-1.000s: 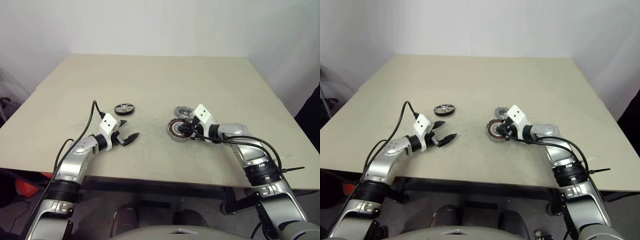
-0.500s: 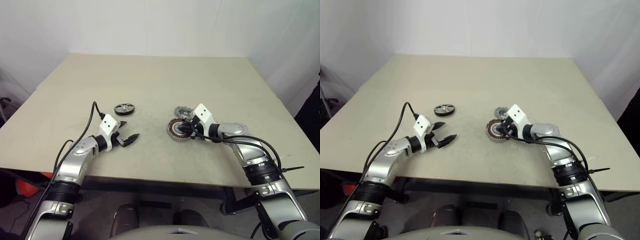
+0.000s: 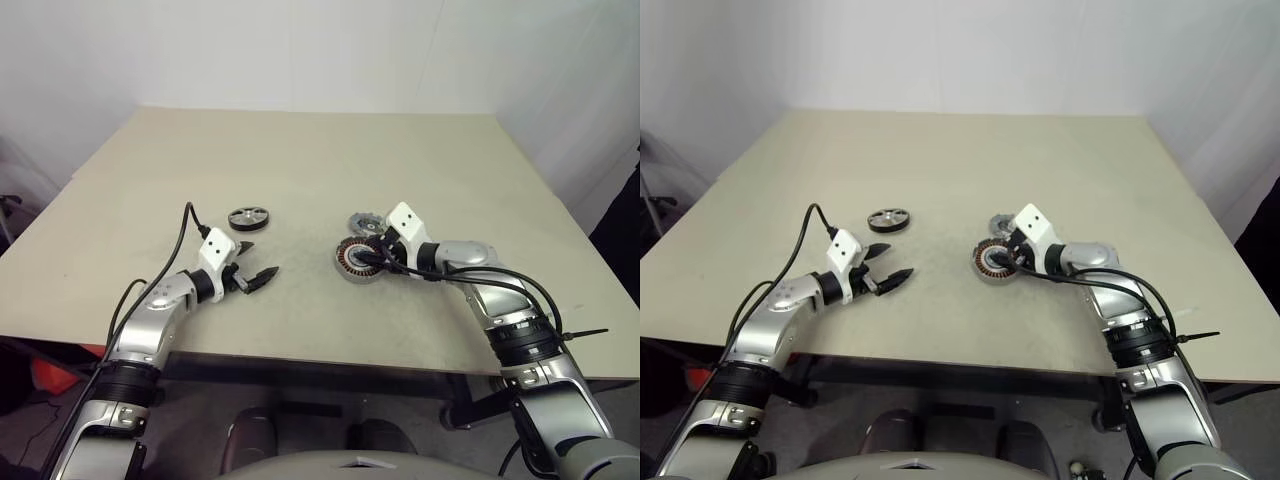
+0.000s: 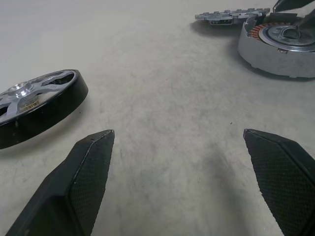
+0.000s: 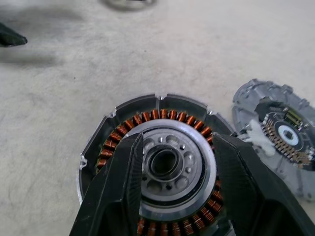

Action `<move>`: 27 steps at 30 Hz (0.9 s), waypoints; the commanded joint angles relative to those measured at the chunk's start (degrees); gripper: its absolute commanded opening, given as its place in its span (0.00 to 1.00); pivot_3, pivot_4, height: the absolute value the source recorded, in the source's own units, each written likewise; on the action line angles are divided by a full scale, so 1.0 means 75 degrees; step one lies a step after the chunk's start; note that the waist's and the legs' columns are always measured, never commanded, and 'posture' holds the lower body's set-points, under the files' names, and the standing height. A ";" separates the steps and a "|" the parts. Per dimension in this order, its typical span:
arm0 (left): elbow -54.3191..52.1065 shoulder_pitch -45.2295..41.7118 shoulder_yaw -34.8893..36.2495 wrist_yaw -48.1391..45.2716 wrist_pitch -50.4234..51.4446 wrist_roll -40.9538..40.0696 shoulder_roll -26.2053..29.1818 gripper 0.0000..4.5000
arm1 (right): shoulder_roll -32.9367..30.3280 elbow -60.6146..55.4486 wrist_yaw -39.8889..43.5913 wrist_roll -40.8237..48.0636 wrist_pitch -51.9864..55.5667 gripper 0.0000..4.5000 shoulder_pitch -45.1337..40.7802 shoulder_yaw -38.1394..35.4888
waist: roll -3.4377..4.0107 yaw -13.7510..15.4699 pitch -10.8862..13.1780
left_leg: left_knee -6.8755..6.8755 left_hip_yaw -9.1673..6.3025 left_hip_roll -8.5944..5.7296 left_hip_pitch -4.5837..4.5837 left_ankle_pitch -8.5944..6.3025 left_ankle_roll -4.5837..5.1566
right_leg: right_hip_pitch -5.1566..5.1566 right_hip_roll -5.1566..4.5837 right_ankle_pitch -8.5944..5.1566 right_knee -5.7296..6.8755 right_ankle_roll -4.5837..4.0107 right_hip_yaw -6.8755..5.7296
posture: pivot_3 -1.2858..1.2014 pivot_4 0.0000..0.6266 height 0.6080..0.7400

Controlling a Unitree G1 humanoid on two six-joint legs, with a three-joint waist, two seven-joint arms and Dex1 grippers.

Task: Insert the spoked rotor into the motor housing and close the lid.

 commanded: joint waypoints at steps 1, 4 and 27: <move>-0.0048 -0.0174 0.0116 -0.0018 -0.0181 -0.0023 0.0053 0.98 | 0.0016 -0.0045 -0.0115 0.0152 -0.0115 0.46 -0.0314 -0.0305 | 0.0000 0.0000 0.0000 | 0.0000 0.0000 0.0000 0.0000 0.0000 0.0000 | 0.0000 0.0000 0.0000 0.0000 0.0000 0.0000 | 0.52 0.00 1.00; -0.0025 -0.0166 0.0109 -0.0024 -0.0213 -0.0017 0.0053 0.98 | 0.0009 -0.0054 -0.0111 0.0182 -0.0118 0.30 -0.0295 -0.0306 | 0.0000 0.0001 0.0000 | 0.0000 0.0000 0.0000 0.0001 0.0000 -0.0001 | 0.0001 0.0000 0.0000 0.0000 0.0000 0.0000 | 0.52 0.00 1.00; 0.0086 -0.0174 0.0179 0.0049 -0.0262 0.0003 0.0100 0.98 | 0.0119 0.0195 -0.0213 0.0069 -0.0242 0.01 -0.0236 -0.0050 | -0.0005 -0.0005 -0.0005 | 0.0001 -0.0001 0.0000 0.0033 0.0001 -0.0001 | 0.0028 -0.0001 0.0001 0.0001 0.0002 0.0000 | 0.52 0.00 1.00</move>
